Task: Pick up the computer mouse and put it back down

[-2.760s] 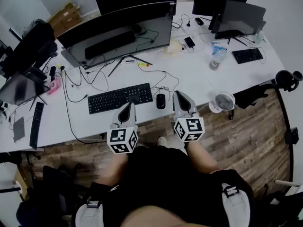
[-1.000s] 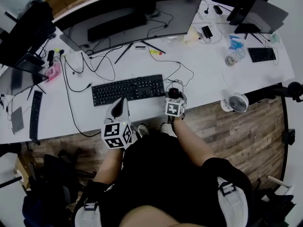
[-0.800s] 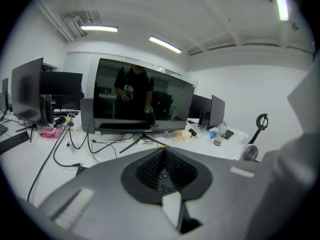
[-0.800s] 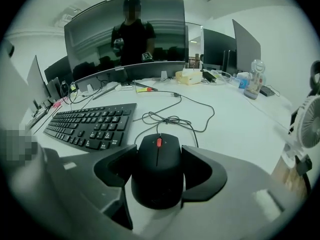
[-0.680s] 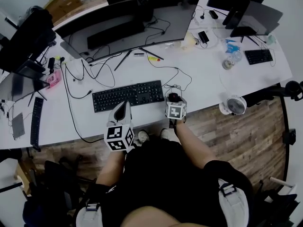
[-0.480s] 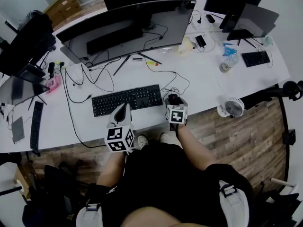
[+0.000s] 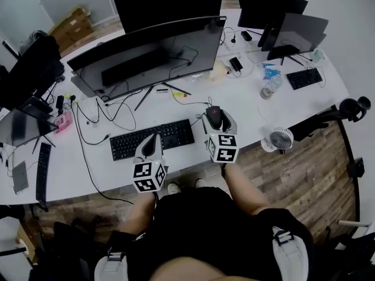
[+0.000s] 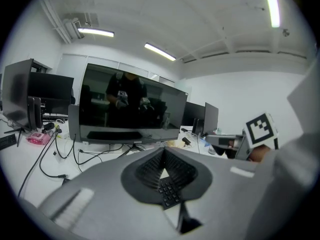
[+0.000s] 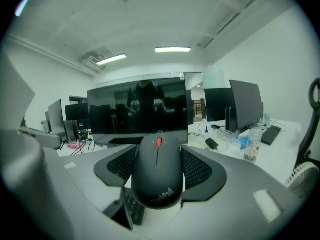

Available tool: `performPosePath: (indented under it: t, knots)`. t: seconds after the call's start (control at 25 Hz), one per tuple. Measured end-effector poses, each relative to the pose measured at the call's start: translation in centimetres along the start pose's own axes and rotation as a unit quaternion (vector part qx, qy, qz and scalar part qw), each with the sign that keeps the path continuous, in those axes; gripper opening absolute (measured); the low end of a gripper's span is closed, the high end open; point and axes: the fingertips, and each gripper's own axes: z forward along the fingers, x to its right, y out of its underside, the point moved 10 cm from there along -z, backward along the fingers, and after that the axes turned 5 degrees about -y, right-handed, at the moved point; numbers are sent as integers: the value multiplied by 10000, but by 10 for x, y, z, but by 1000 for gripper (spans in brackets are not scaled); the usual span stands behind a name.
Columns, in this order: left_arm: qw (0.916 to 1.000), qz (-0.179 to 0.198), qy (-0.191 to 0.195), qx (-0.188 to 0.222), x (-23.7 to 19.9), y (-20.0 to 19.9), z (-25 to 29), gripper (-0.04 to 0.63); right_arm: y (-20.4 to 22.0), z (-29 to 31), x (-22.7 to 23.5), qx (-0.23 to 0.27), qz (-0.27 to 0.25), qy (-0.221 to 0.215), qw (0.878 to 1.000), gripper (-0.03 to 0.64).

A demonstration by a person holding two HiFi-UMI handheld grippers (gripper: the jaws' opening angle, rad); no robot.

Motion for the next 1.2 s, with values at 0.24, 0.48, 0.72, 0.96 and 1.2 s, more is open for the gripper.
performPosePath:
  t: [0.24, 0.48, 0.72, 0.96, 1.2]
  knots:
    - [9998, 15, 76, 199, 2, -10, 6, 54, -62, -35, -11, 1237, -438, -142, 9913, 272]
    - [9992, 35, 147, 382, 6, -21, 10, 54, -90, -58, -13, 1775, -536, -164, 9825, 272]
    - [9989, 81, 192, 421, 10, -26, 13, 54, -91, -60, -5, 1790, -472, -98, 9827, 272]
    - [9989, 118, 174, 419, 9, -26, 12, 54, -75, -45, 3, 1521, -352, -36, 9877, 272]
    - [9993, 106, 57, 352, 3, -21, 6, 54, -28, -11, 12, 844, -181, -33, 9963, 272]
